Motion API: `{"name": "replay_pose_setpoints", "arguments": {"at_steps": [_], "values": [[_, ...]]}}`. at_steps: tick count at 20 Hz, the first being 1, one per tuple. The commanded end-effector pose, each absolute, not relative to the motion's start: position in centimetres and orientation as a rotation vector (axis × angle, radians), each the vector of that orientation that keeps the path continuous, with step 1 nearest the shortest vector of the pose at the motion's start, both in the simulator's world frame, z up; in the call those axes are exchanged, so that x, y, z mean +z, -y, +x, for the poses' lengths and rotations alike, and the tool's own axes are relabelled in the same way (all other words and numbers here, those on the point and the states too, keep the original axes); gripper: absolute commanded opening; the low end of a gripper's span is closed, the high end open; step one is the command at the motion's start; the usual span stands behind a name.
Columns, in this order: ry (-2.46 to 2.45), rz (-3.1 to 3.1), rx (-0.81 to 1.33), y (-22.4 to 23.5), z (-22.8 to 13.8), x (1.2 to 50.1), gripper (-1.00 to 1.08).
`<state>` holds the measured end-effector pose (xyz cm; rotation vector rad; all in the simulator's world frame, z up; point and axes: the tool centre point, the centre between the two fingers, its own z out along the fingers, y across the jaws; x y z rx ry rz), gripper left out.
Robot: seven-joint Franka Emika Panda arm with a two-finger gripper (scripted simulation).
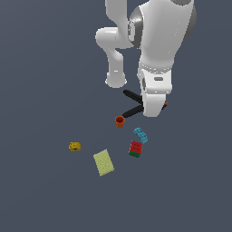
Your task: Pick up a designated object from a clutter of objects.
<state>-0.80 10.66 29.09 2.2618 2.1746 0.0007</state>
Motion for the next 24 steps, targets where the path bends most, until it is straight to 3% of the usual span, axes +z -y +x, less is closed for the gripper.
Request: {"name": "replay_pose_setpoints", "arguments": {"at_steps": [1, 12, 24], "values": [[-2.174, 2.262, 0.001, -12.2, -1.0, 31.7, -1.00], [-2.174, 2.266, 0.000, -17.4, -1.0, 40.1, -1.00], [-2.174, 2.268, 0.000, -19.2, -0.8, 42.9, -1.00]]}}
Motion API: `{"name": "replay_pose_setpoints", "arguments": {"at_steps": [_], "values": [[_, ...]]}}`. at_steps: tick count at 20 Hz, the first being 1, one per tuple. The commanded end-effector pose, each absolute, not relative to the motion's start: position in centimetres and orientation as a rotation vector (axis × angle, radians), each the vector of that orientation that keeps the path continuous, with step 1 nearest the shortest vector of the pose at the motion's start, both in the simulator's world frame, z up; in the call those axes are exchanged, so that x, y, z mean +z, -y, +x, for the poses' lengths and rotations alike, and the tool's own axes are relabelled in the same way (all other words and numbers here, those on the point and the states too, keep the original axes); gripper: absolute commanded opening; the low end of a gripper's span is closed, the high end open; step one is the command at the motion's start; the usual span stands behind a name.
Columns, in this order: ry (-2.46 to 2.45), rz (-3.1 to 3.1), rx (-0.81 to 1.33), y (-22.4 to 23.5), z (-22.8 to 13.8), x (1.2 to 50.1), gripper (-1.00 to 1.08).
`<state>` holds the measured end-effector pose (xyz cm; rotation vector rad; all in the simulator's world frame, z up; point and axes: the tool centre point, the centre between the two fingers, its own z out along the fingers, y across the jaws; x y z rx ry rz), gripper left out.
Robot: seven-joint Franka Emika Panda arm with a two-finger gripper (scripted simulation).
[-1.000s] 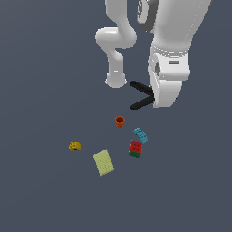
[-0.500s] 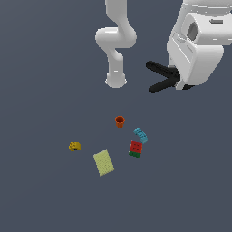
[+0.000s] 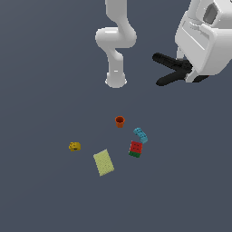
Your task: Pick up a designated object from a clutter of objects.
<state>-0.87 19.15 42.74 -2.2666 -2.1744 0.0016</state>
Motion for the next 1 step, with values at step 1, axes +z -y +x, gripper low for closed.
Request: {"name": "replay_pose_setpoints", "arguments": {"at_steps": [1], "values": [[2.174, -2.268, 0.000, -19.19, -0.82, 42.90, -1.00]]}}
